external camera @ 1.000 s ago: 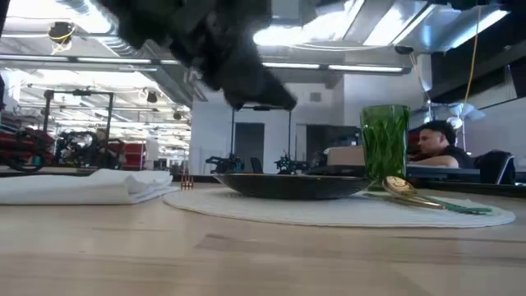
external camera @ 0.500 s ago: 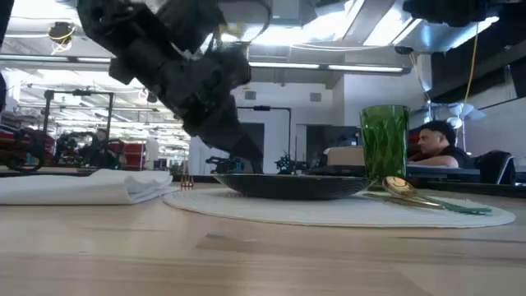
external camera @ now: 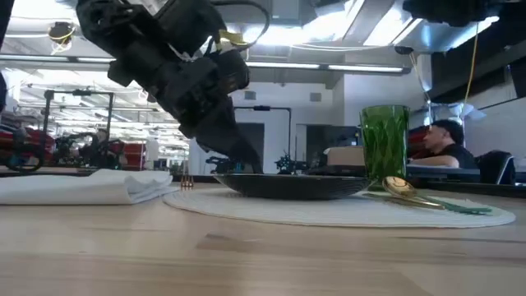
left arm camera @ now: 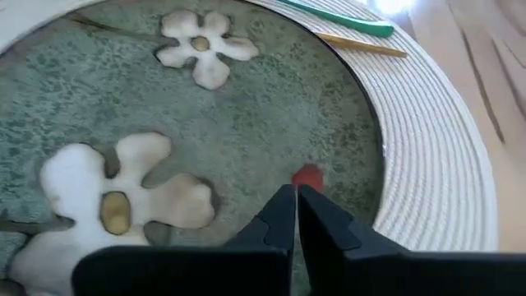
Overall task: Set table place
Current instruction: Put the green plate to the left side of the gold butter knife on the white table mat
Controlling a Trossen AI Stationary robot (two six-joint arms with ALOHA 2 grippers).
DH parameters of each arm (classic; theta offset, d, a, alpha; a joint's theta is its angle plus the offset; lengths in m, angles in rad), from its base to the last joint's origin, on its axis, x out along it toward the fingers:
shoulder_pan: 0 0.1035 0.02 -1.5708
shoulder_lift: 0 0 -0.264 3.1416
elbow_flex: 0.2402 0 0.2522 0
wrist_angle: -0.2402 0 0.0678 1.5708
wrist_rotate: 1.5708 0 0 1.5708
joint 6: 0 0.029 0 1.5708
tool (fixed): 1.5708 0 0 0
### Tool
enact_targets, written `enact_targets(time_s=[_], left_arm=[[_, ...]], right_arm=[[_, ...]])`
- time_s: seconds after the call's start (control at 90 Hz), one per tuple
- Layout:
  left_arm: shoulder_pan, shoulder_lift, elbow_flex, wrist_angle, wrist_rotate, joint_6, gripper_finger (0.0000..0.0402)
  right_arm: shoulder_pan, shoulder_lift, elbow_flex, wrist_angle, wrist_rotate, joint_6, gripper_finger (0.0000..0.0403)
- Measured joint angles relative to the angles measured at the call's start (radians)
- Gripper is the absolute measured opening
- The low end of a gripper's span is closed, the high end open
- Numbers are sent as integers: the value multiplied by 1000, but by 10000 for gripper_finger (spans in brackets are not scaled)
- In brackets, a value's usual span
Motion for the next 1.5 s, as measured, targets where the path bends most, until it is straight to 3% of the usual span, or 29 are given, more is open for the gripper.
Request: enact_targets(time_s=[0.389,0.756,0.989,1.167,1.5], left_arm=[[-35,0,0,-54,0,-49,0],[-75,1,0,14,-1,-80,0],[-27,1,28,-63,-99,-52,0],[-1,1,30,-123,-71,-52,0],[-65,11,32,-153,-45,-99,0]], right_arm=[[0,0,0,0,0,7,0],[0,0,0,0,-1,7,0],[0,0,0,0,-1,11,0],[0,0,0,-7,-1,24,0],[0,0,0,-6,-1,24,0]])
